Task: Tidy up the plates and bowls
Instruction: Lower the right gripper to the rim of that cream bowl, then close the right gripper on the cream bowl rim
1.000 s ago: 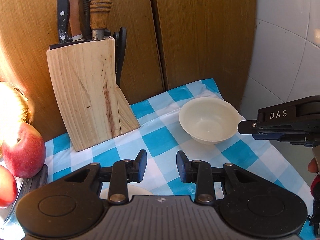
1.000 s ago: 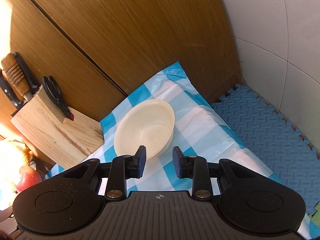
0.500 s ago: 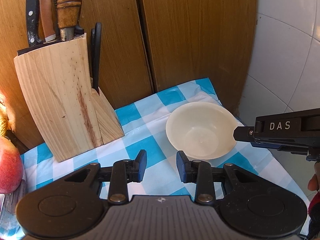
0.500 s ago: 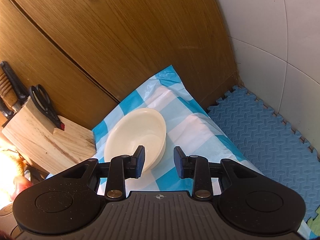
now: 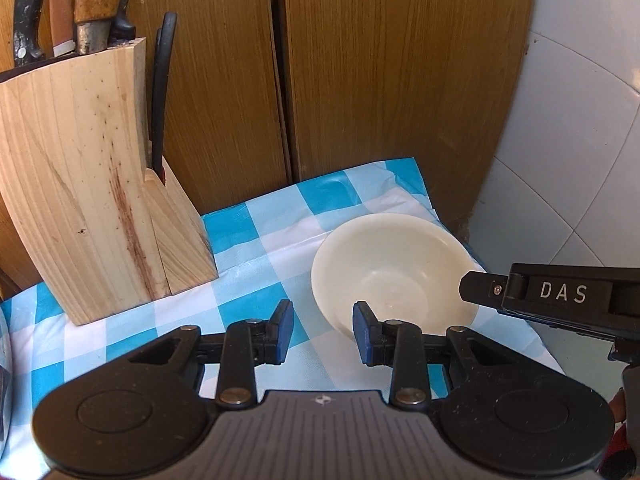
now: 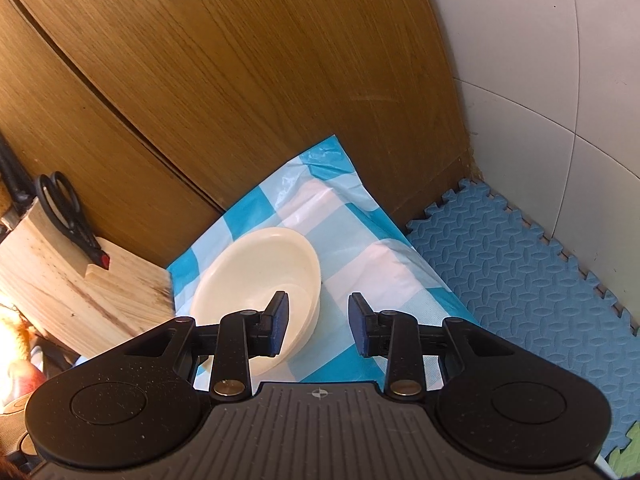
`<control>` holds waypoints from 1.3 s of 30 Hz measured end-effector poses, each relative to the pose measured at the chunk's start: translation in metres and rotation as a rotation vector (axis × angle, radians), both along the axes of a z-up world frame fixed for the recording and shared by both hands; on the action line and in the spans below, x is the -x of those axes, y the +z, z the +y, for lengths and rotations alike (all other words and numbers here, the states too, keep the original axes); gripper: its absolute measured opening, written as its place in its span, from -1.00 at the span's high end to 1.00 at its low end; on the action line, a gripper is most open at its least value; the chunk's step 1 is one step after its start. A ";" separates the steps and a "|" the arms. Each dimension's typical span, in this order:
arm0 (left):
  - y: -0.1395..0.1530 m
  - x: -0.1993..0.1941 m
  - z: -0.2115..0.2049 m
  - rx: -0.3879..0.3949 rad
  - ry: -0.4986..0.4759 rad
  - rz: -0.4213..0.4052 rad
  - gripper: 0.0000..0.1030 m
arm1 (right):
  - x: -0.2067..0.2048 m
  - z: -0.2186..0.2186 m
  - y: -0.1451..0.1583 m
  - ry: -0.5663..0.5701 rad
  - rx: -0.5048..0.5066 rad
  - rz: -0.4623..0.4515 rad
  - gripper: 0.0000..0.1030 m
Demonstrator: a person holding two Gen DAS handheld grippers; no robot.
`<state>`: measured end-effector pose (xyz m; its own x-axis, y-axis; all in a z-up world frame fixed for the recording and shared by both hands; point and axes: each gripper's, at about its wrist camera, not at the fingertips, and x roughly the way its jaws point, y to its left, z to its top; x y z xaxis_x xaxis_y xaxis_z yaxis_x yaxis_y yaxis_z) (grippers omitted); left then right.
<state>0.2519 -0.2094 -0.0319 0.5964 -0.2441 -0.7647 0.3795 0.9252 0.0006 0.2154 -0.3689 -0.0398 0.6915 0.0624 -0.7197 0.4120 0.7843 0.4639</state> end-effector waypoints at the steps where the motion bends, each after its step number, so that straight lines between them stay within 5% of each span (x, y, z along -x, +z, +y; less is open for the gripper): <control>1: -0.001 -0.002 0.000 0.008 0.008 0.007 0.47 | -0.002 0.000 0.000 0.002 0.002 0.000 0.19; 14: -0.021 -0.015 -0.013 0.010 0.028 0.059 0.47 | -0.020 0.007 -0.016 0.043 0.002 0.028 0.22; 16: -0.023 -0.014 -0.016 -0.009 0.016 0.048 0.47 | -0.022 0.009 -0.017 0.054 0.000 0.027 0.50; 20: -0.024 -0.009 -0.021 -0.048 -0.006 0.009 0.56 | -0.022 0.009 -0.020 0.060 -0.007 0.033 0.66; 39: -0.003 0.015 -0.009 -0.058 0.002 -0.024 0.61 | -0.008 0.019 -0.006 0.097 -0.012 0.024 0.67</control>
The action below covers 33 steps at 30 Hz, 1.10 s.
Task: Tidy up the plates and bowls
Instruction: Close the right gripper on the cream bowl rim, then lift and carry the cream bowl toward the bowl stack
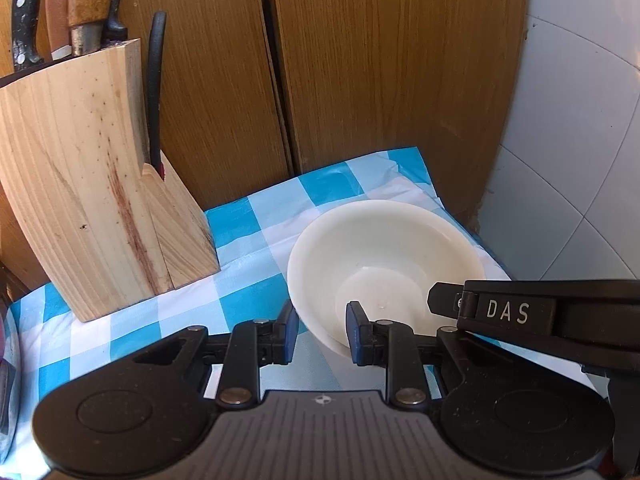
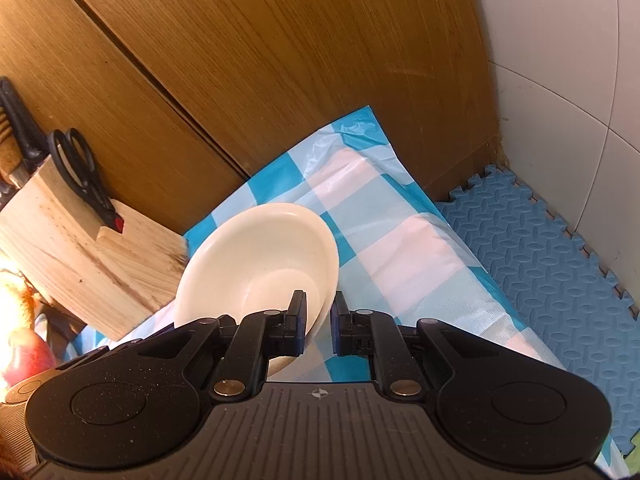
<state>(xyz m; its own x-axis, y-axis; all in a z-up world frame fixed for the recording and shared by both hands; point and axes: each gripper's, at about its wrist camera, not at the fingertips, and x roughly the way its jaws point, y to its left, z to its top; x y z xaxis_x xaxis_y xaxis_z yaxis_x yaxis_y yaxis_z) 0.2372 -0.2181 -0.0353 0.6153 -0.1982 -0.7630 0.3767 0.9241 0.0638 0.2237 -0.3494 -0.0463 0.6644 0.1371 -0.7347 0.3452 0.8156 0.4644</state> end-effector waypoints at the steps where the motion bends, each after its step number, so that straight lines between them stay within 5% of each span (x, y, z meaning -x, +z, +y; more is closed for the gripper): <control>1: 0.003 0.003 0.002 -0.001 0.001 -0.006 0.61 | 0.002 0.002 0.002 0.003 0.001 -0.002 0.67; 33: 0.081 0.077 0.084 0.061 0.107 -0.129 0.61 | 0.059 0.069 0.073 0.096 -0.002 -0.152 0.65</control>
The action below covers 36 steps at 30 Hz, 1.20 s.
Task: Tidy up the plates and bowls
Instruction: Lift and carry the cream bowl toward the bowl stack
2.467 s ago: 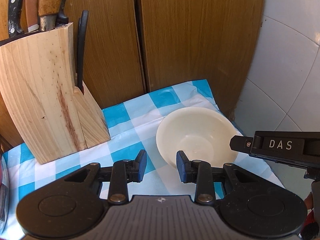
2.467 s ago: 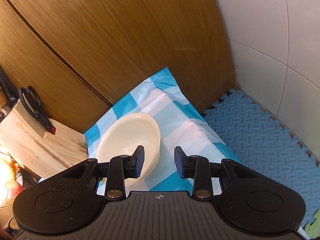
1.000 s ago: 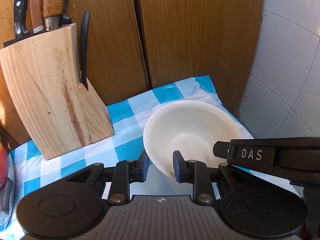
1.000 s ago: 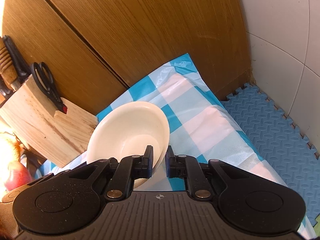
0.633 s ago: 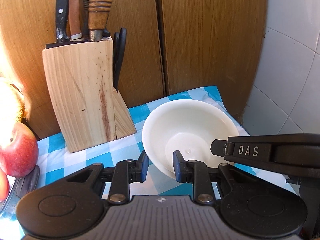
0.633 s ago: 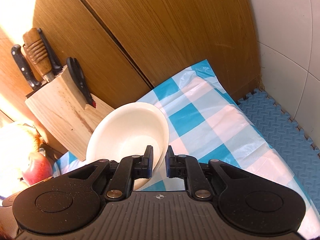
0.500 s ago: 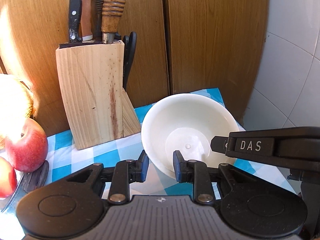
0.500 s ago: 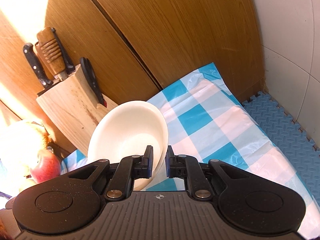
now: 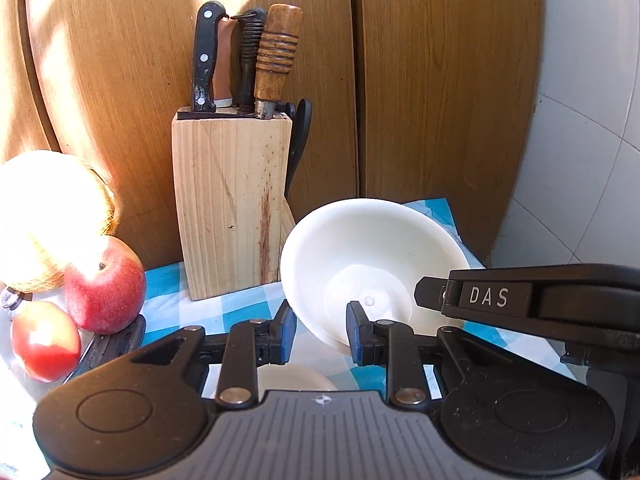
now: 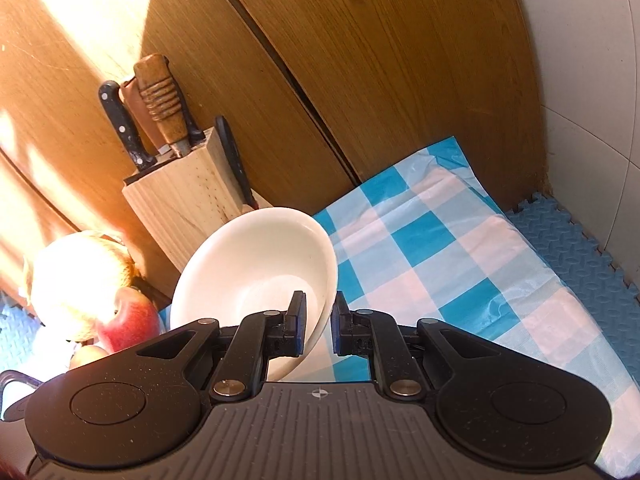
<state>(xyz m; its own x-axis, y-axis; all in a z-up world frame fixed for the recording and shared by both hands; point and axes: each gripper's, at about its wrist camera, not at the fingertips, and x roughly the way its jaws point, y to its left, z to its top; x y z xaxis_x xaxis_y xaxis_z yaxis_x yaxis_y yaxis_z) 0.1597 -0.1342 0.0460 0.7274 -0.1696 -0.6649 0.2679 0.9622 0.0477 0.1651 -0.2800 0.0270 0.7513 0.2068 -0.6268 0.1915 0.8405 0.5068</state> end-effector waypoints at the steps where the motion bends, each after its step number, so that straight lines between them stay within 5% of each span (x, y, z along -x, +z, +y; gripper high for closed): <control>1: 0.002 0.003 0.001 0.002 0.006 -0.001 0.60 | 0.001 0.002 0.002 0.004 -0.001 -0.003 0.65; 36: 0.023 0.072 0.046 -0.026 0.095 -0.062 0.59 | 0.052 0.054 0.018 0.137 0.022 -0.046 0.62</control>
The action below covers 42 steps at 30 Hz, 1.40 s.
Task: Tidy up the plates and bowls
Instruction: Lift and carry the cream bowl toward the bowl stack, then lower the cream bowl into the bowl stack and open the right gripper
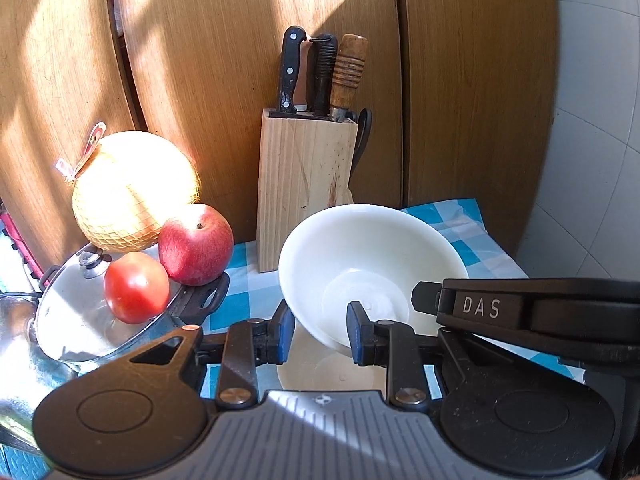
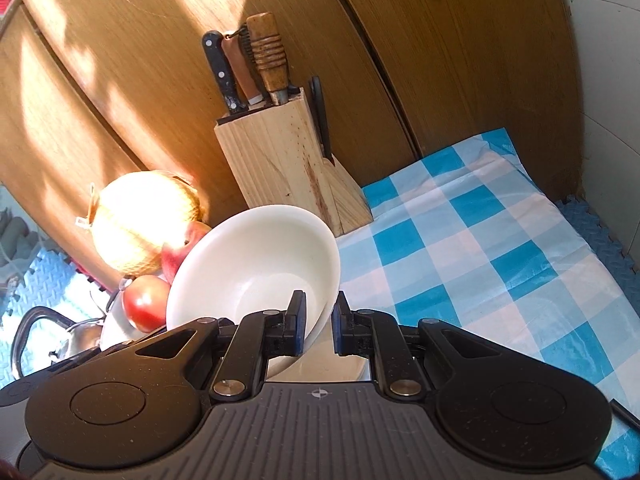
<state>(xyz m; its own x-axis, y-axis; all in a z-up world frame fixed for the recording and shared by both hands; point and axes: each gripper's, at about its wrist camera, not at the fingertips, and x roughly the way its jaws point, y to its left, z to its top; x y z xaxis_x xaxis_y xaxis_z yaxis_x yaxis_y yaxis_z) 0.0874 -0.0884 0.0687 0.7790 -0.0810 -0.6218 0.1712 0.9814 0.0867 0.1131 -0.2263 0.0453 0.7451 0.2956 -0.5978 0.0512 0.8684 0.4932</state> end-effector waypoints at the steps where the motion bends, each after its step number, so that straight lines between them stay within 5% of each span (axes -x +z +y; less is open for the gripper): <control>1: 0.000 0.002 0.002 0.011 -0.004 -0.011 0.59 | 0.001 0.001 0.001 0.000 0.000 -0.003 0.62; 8: -0.015 -0.003 0.022 0.084 -0.040 0.039 0.55 | -0.004 0.014 -0.003 0.009 0.057 0.014 0.59; 33: -0.045 -0.007 0.025 0.023 -0.014 0.118 0.53 | -0.004 0.035 -0.022 0.093 0.152 0.099 0.59; 42: -0.035 0.004 0.033 0.047 -0.008 0.112 0.51 | 0.005 0.038 -0.011 0.116 0.149 0.065 0.58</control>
